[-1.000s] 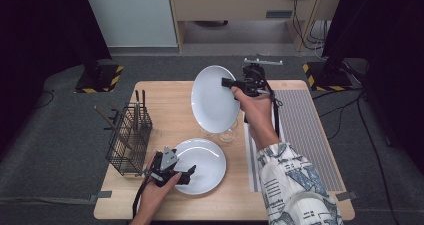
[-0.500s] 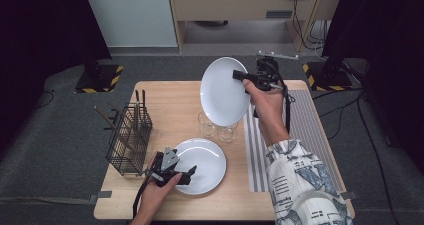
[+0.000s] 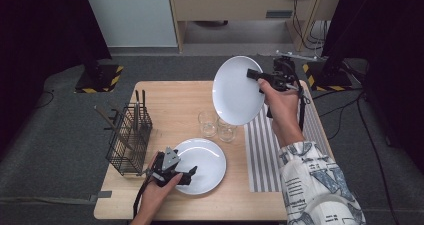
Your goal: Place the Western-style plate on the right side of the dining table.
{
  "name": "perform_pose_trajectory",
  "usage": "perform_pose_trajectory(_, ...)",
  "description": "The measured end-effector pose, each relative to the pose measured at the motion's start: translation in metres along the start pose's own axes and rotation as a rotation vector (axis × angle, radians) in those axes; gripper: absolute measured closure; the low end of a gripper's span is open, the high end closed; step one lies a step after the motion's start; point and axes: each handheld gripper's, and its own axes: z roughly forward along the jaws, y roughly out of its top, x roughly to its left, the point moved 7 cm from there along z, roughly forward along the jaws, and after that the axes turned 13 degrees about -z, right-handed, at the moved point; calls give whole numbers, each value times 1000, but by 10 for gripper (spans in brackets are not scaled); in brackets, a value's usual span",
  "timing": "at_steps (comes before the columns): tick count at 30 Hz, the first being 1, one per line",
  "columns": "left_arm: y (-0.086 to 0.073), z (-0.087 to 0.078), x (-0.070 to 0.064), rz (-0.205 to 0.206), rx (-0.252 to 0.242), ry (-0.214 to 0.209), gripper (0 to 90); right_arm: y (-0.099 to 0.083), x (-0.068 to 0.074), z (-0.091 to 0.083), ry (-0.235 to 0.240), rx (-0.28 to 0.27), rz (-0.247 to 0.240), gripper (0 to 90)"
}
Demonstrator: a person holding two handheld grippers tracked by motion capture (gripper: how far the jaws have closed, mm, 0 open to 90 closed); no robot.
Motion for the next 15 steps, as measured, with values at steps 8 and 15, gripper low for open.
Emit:
perform_pose_trajectory(8, 1, -2, 3, -2, -6, 3, 62, -4, -15, -8, -23, 0, 7, 837)
perform_pose_trajectory(15, 1, -2, 3, 1, -8, 7, 62, -5, -26, -13, -47, 0, 7, 837)
